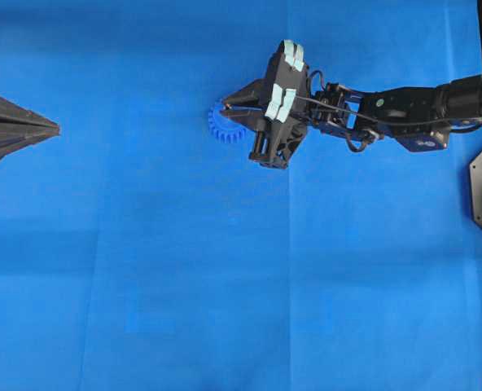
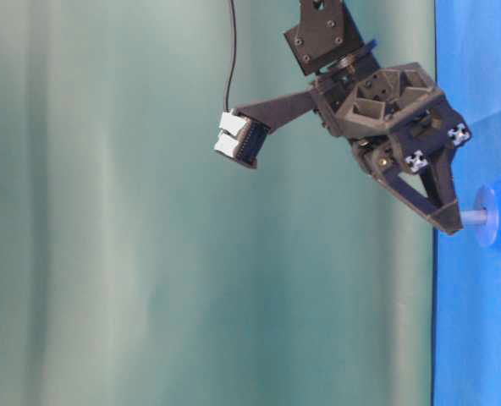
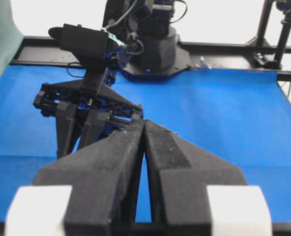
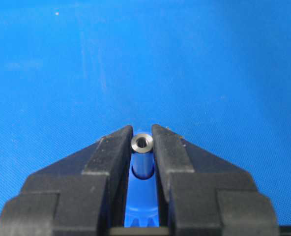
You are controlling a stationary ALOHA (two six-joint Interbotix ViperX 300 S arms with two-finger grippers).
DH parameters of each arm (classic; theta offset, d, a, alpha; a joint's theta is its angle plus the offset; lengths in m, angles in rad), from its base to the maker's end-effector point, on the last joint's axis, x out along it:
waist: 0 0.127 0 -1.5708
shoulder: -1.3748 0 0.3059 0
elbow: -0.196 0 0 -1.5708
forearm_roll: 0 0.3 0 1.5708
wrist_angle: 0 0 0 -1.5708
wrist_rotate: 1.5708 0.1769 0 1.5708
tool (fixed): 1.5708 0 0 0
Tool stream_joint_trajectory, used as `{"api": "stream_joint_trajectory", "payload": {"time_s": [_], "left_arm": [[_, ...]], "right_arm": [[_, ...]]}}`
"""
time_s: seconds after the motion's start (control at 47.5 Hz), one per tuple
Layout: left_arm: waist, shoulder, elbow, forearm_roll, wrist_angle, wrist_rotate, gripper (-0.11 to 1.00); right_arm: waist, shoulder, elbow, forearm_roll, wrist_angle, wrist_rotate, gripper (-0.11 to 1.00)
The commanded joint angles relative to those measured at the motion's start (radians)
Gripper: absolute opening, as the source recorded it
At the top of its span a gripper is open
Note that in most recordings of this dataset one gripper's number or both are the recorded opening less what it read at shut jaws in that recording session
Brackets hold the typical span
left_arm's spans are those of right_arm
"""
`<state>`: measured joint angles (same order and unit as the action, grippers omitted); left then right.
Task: Insert the shaft placed at a random location into the center hole of the small gear at another random location.
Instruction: 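Lower the shaft into the gear's center hole with the right gripper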
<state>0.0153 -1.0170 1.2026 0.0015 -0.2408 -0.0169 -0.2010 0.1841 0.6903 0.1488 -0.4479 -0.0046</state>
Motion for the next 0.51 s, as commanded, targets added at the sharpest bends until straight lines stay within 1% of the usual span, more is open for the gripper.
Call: {"api": "stream_joint_trajectory", "payload": {"time_s": [0.0, 0.253, 0.484], "left_arm": [[0.002, 0.005, -0.011, 0.000, -0.006, 0.000, 0.00], [0.000, 0.005, -0.011, 0.000, -0.003, 0.000, 0.00], [0.002, 0.005, -0.011, 0.000, -0.006, 0.000, 0.00]], "right_arm": [[0.000, -0.008, -0.008, 0.005, -0.012, -0.002, 0.03], [0.000, 0.020, -0.008, 0.017, -0.012, -0.002, 0.03], [0.005, 0.031, -0.008, 0.015, -0.012, -0.002, 0.03]]}}
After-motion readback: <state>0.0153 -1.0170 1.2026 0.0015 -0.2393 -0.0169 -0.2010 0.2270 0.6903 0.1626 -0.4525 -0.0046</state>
